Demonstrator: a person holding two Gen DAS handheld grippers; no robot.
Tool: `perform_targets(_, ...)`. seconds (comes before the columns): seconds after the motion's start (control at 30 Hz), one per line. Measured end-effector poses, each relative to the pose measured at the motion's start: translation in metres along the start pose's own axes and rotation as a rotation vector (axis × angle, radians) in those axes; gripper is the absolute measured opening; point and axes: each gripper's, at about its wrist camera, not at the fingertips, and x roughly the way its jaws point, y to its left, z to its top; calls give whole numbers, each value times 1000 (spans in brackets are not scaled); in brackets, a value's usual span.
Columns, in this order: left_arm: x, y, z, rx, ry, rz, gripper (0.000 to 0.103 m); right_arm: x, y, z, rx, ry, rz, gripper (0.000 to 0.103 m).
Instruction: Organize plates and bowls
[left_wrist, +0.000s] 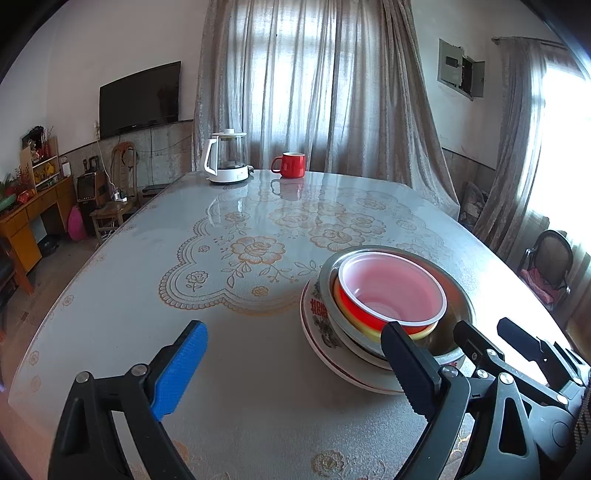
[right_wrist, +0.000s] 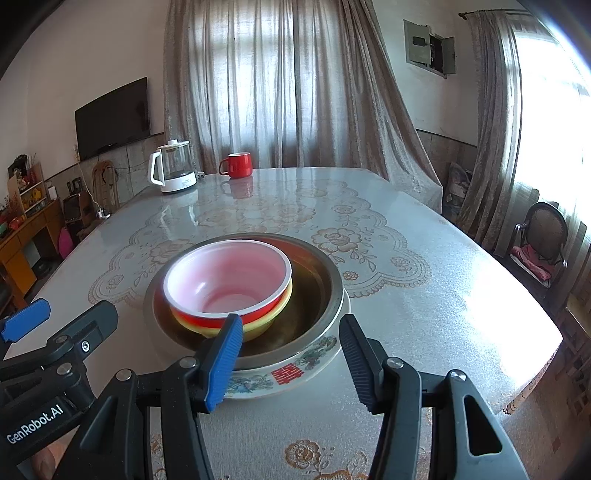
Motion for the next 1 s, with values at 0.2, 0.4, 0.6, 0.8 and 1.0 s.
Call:
perform_targets(0.2,0,0,0,0,0,0,95,0,1,0,-1,-2,1,55)
perform_targets(0.4,-1,-1,1,1,-4,0,95,0,1,0,-1,0,3,55)
perform_targets(0.6,-2,0,1,1,-8,-2,95,0,1,0,-1,0,3,55)
perform_targets(0.8,-2,0,1,-2,-9,-9,95,0,1,0,-1,1,1,55)
perform_targets(1.0,-2,1,0,6,-36,-5,89,1,1,0,-1,2,3,55)
